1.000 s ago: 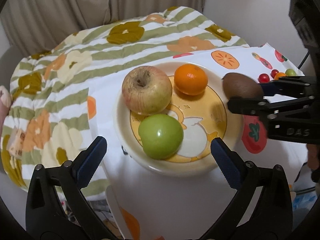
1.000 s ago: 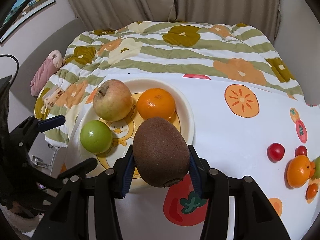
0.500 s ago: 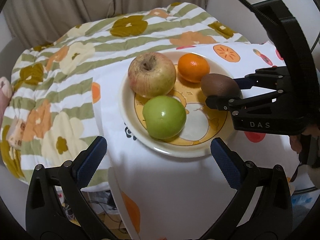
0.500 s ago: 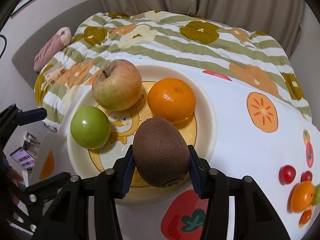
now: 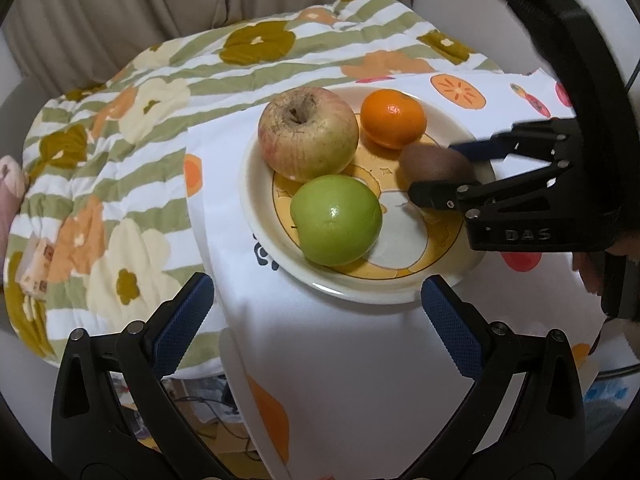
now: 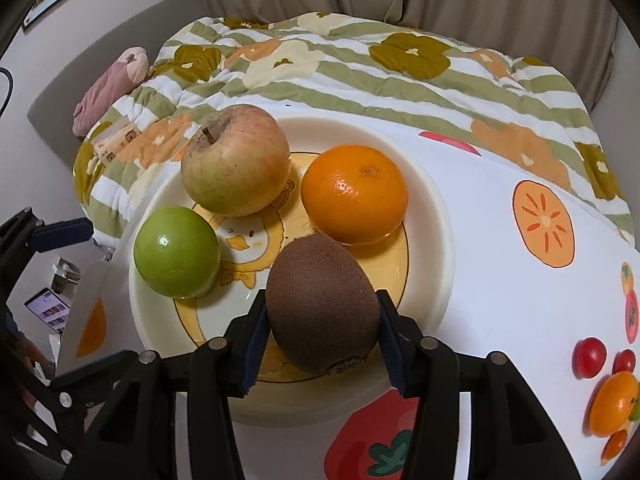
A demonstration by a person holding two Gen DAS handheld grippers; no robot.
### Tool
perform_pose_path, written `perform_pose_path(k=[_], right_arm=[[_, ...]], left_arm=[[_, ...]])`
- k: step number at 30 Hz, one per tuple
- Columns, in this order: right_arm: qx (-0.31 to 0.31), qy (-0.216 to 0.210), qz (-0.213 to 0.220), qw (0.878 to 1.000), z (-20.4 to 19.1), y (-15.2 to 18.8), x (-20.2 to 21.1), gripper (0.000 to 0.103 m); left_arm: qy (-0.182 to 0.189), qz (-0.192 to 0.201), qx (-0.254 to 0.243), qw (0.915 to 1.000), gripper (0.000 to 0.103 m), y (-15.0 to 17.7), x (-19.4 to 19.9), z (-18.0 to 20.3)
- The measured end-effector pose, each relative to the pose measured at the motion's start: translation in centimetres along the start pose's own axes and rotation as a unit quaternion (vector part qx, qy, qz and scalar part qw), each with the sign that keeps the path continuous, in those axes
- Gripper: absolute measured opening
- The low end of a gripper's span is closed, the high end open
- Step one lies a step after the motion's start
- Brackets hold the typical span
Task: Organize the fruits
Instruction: 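Release the green apple with the left tool while the right tool lowers the kiwi into the bowl, then withdraw both open tools from the bowl toward the loose fruit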
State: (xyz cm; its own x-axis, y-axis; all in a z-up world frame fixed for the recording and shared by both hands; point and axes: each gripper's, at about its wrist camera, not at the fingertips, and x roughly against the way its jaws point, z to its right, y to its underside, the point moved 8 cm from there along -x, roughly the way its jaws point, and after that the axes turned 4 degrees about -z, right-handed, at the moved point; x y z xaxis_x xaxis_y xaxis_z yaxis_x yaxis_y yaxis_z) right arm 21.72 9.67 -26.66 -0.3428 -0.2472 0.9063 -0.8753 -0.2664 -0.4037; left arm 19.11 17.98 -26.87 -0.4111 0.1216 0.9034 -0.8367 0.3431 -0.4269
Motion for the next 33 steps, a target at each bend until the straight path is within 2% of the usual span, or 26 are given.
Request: perform_pose_path(k=[1, 3, 7, 13, 23, 28, 33], right_arm=[[0.0, 0.0, 0.006, 1.0, -0.1, -0.1, 0.3, 0.076], [-0.001, -0.007, 0.023, 1.0, -0.3, -0.5, 1.0, 0.092], [-0.011, -0.006, 0.034, 0.999, 0.0, -0.9, 1.9, 0.103], [-0.01, 0.0, 0.034, 0.999, 0.2, -0.7, 3.0, 0.103], [0.006, -0.029, 0.051, 0.998, 0.2, 0.1, 7.1, 0.103], [0.01, -0.041, 0.06, 0.997, 1.2, 1.2, 10.6, 0.103], [-0.001, -0.04, 0.072, 0.997, 4.5, 3.1, 14.6, 0.103]], left_arm=[[-0.001, -0.001, 0.0, 1.0, 0.103, 0.0, 0.0, -0.1], [-0.002, -0.003, 0.003, 1.0, 0.103, 0.2, 0.0, -0.3], [0.0, -0.007, 0.013, 0.9999, 0.103, 0.4, 0.2, -0.7], [-0.007, -0.004, 0.026, 0.9996, 0.103, 0.2, 1.2, -0.9], [-0.034, 0.013, 0.056, 0.9977, 0.103, -0.4, 4.5, 0.6], [-0.038, 0.026, 0.085, 0.9953, 0.103, -0.9, 7.2, 3.3], [-0.048, 0.042, 0.093, 0.9936, 0.103, -2.1, 9.4, 7.2]])
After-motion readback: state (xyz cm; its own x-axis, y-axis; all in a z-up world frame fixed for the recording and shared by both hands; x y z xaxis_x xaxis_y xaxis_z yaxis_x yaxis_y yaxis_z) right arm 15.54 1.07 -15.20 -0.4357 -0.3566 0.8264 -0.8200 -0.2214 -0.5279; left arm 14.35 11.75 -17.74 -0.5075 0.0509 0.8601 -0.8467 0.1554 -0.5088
